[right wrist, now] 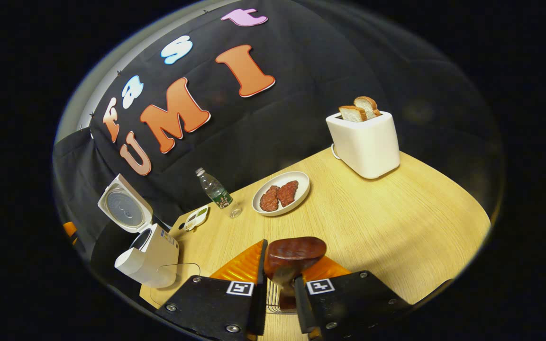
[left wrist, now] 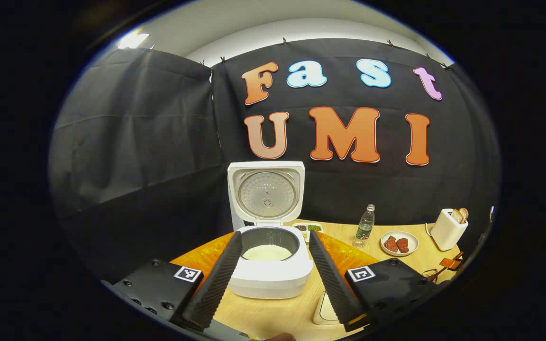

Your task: Close the left gripper, press the button to open the rice cooker; take a wooden spoon from the chopstick holder with the right hand, scoop a spoonful of rice and pour it into the rice cooker, then put the wooden spoon back into the chopstick holder.

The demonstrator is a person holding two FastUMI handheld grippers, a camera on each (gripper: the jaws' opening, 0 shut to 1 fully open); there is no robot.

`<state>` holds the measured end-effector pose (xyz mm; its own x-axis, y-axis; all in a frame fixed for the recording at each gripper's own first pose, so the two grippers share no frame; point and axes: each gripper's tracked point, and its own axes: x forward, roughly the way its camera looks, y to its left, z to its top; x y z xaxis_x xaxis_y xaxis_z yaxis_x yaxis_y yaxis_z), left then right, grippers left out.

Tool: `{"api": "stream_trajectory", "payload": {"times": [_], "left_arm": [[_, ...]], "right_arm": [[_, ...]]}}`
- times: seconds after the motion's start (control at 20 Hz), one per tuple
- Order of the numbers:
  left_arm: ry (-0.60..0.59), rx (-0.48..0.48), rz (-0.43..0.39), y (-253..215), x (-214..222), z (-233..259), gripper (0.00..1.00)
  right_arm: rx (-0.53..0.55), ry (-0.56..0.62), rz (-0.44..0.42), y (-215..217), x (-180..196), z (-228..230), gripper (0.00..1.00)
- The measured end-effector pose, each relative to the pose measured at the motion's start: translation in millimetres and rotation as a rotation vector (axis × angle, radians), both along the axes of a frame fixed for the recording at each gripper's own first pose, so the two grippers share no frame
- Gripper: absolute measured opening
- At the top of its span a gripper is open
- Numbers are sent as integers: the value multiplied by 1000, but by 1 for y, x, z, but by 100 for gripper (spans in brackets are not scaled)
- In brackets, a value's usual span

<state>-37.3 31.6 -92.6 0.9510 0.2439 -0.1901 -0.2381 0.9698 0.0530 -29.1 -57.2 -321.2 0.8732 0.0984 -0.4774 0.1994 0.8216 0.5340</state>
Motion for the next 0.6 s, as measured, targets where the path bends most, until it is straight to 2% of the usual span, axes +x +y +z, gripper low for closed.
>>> {"api": "stream_trajectory", "payload": {"times": [0.05, 0.1, 0.15, 0.3, 0.4, 0.6], "left_arm": [[-4, -4, -2, 3, 5, 2, 96], [-5, -12, -5, 6, 11, 6, 96], [-8, -23, -4, 11, 19, 10, 96], [-9, -44, -1, 30, 46, 23, 96], [-5, -66, 5, 43, 68, 33, 94], [10, -129, 15, 73, 117, 51, 96]], "right_arm": [[-1, 25, -1, -1, -3, -3, 31], [-9, 45, -8, -14, 4, -4, 40], [-20, 67, -12, -16, 2, -6, 58], [-72, 63, -48, -31, 0, 9, 86], [-133, 46, -72, -43, 1, 26, 93], [-243, -21, -98, -54, 15, 74, 94]]}}
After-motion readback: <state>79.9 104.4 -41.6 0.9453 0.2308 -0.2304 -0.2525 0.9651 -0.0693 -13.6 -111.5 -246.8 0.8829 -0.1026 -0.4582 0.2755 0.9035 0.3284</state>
